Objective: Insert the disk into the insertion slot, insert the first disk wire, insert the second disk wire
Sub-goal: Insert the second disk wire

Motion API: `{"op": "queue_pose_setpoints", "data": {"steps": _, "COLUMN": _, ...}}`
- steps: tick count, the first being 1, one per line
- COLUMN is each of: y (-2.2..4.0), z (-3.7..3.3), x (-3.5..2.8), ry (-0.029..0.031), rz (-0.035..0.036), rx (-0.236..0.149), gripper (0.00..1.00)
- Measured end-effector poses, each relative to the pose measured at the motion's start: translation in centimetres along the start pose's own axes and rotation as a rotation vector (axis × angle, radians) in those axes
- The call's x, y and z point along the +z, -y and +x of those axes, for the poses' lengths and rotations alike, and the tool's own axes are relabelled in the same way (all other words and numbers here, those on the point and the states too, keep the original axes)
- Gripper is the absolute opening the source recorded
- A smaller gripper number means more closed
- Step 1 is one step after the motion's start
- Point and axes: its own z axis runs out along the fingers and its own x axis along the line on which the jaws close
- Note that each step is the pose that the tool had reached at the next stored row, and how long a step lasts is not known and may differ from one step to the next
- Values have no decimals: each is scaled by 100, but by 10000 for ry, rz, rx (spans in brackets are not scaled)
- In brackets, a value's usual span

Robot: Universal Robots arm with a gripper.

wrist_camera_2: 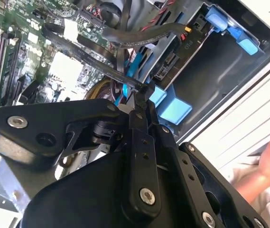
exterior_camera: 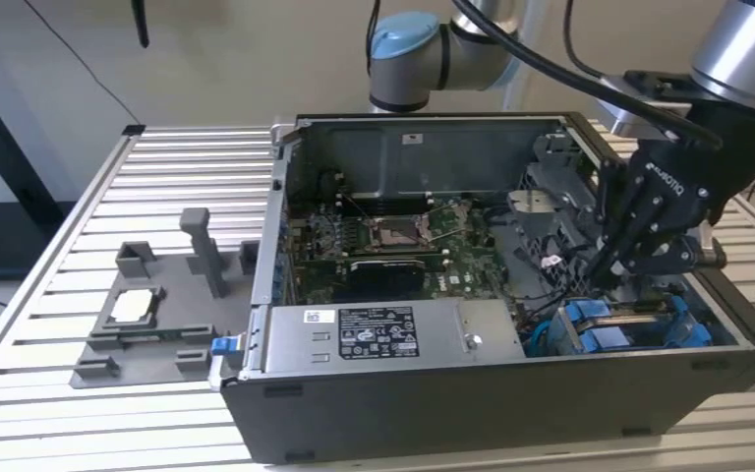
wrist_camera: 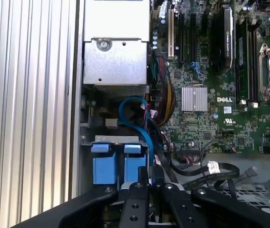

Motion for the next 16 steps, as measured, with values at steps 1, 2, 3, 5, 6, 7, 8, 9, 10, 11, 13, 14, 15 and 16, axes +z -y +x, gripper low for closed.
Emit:
{"op": "queue_pose_setpoints", "data": {"steps": 1, "y": 4, "z": 10, "x": 1, "ry": 20, "rz": 2, "rx": -6, "gripper": 16}}
{"op": "queue_pose_setpoints", "data": {"steps": 2, "y": 8, "z": 23, "x": 1, "ry": 41, "rz": 3, "rx": -11, "gripper": 16}}
{"op": "queue_pose_setpoints", "data": {"steps": 3, "y": 13, "z": 34, "x": 2, "ry": 72, "rz": 5, "rx": -16, "gripper": 16}}
{"op": "queue_pose_setpoints", "data": {"steps": 5, "y": 22, "z": 56, "x": 3, "ry": 159, "rz": 8, "rx": -30, "gripper": 16}}
{"op": "queue_pose_setpoints", "data": {"steps": 6, "y": 28, "z": 68, "x": 4, "ry": 209, "rz": 8, "rx": -37, "gripper": 16}}
{"op": "queue_pose_setpoints", "data": {"steps": 7, "y": 35, "z": 80, "x": 5, "ry": 262, "rz": 9, "rx": -44, "gripper": 16}}
{"op": "queue_pose_setpoints", "data": {"steps": 8, "y": 41, "z": 92, "x": 7, "ry": 303, "rz": 8, "rx": -50, "gripper": 16}}
{"op": "queue_pose_setpoints", "data": {"steps": 9, "y": 48, "z": 104, "x": 10, "ry": 329, "rz": 8, "rx": -53, "gripper": 16}}
{"op": "queue_pose_setpoints", "data": {"steps": 10, "y": 55, "z": 116, "x": 12, "ry": 349, "rz": 8, "rx": -56, "gripper": 16}}
{"op": "queue_pose_setpoints", "data": {"steps": 11, "y": 63, "z": 130, "x": 14, "ry": 371, "rz": 8, "rx": -60, "gripper": 16}}
{"op": "queue_pose_setpoints", "data": {"steps": 13, "y": 82, "z": 161, "x": 15, "ry": 422, "rz": 8, "rx": -66, "gripper": 16}}
{"op": "queue_pose_setpoints", "data": {"steps": 14, "y": 91, "z": 171, "x": 15, "ry": 444, "rz": 7, "rx": -69, "gripper": 16}}
{"op": "queue_pose_setpoints", "data": {"steps": 15, "y": 103, "z": 180, "x": 13, "ry": 463, "rz": 7, "rx": -72, "gripper": 16}}
{"op": "queue_pose_setpoints", "data": {"steps": 16, "y": 115, "z": 185, "x": 13, "ry": 481, "rz": 7, "rx": -75, "gripper": 16}}
